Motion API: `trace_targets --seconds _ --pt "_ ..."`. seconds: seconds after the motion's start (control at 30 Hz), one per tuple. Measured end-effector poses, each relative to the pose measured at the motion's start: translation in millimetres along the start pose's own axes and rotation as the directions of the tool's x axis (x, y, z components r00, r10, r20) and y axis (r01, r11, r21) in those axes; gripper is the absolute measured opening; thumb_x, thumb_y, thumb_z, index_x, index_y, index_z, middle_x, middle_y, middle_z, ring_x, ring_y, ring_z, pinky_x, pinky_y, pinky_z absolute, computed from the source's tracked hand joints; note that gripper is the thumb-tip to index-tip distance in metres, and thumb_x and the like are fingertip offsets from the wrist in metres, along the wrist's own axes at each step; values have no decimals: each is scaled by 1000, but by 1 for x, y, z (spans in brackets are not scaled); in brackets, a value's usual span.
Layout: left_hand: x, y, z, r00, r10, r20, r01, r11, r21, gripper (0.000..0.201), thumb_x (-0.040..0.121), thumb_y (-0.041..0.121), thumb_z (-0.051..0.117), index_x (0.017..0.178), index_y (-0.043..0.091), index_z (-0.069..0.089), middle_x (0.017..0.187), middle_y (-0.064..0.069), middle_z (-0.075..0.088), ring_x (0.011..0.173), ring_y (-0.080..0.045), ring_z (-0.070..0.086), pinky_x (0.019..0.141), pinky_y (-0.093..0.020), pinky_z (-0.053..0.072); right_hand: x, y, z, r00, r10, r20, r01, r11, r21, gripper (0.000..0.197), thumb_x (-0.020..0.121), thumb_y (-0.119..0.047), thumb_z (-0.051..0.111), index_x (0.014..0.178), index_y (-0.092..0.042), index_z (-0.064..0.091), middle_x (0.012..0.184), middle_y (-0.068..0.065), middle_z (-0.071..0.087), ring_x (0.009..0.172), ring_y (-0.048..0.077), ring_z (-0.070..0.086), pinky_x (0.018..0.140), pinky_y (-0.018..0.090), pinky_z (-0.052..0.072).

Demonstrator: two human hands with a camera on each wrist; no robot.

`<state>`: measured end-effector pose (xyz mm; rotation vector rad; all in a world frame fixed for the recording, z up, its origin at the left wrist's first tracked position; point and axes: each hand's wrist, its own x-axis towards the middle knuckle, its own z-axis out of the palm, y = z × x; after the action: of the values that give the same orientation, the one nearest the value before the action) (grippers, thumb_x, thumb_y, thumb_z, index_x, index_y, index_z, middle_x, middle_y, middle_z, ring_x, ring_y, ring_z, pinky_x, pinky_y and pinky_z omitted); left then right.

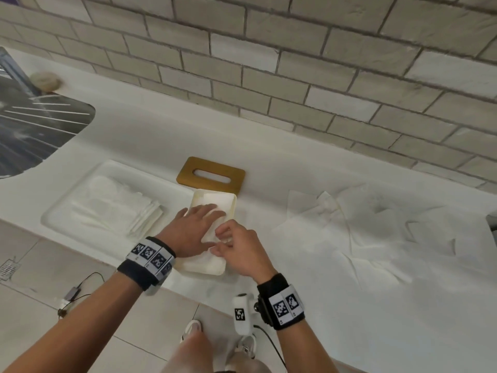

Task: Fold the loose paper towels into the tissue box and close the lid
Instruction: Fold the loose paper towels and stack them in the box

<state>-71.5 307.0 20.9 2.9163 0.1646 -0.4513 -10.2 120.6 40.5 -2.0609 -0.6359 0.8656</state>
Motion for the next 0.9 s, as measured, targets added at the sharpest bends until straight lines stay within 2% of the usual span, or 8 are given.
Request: trace_targets --seconds 0.1,0.2,0.3,0.43,0.57,0.73,0.83,0.9 --pt "-5 11 6 989 -2 -151 3 1000 10 72 102 50 58 164 31 27 174 -2 22 159 -33 27 127 -54 26 -8 2 -23 998 6 55 -17 979 203 22 100 -9 72 119 -18 67 117 4 76 85 12 81 79 20 63" --pt "-3 20 10 957 59 -283 -32 995 99 60 107 53 45 161 27 37 171 -1 33 161 -30 25 130 -57 20 -2 21 -60 995 17 -96 9 966 260 19 100 -1 64 112 -15 68 102 7 80 75 23 82 81 42 68" --pt "3 25 11 984 44 -171 -43 999 13 65 111 52 36 168 31 14 169 1 36 159 -25 30 130 -48 24 20 65 -107 979 -39 -198 -6 975 -224 39 89 6 54 111 -25 65 110 1 77 95 21 77 92 43 62" --pt "-1 32 4 995 -34 -92 34 999 -3 97 106 51 53 166 31 -20 160 -5 49 147 -29 48 124 -46 35 51 117 -159 996 15 90 55 693 -719 77 84 16 52 145 -30 54 148 4 55 140 30 51 111 42 46" --pt "-15 51 -12 984 -82 -159 92 994 58 75 107 51 51 167 25 15 148 -5 58 137 -28 55 114 -39 43 66 132 -179 975 -77 210 220 502 -836 92 79 15 58 148 -45 49 148 -3 45 142 25 41 117 43 37" --pt "-28 83 -33 961 -60 -269 38 996 -85 48 105 49 53 149 29 50 142 4 64 130 -22 61 96 -40 55 79 118 -193 957 -93 274 290 318 -903 39 82 -10 77 113 -32 69 150 0 32 151 30 22 125 41 23" --pt "-31 102 -39 950 -64 -307 1 980 -199 42 106 51 51 144 33 54 140 10 64 126 -17 61 90 -36 56 86 123 -203 935 -153 319 354 364 -862 29 90 -23 77 118 -27 73 153 -3 44 163 29 16 133 45 12" --pt "-30 111 -41 939 -75 -334 -19 962 -271 41 106 54 50 142 34 55 139 13 63 124 -13 59 91 -36 57 83 120 -212 927 -299 229 359 519 -776 30 94 -27 78 123 -23 71 152 -5 55 163 24 22 133 44 15"
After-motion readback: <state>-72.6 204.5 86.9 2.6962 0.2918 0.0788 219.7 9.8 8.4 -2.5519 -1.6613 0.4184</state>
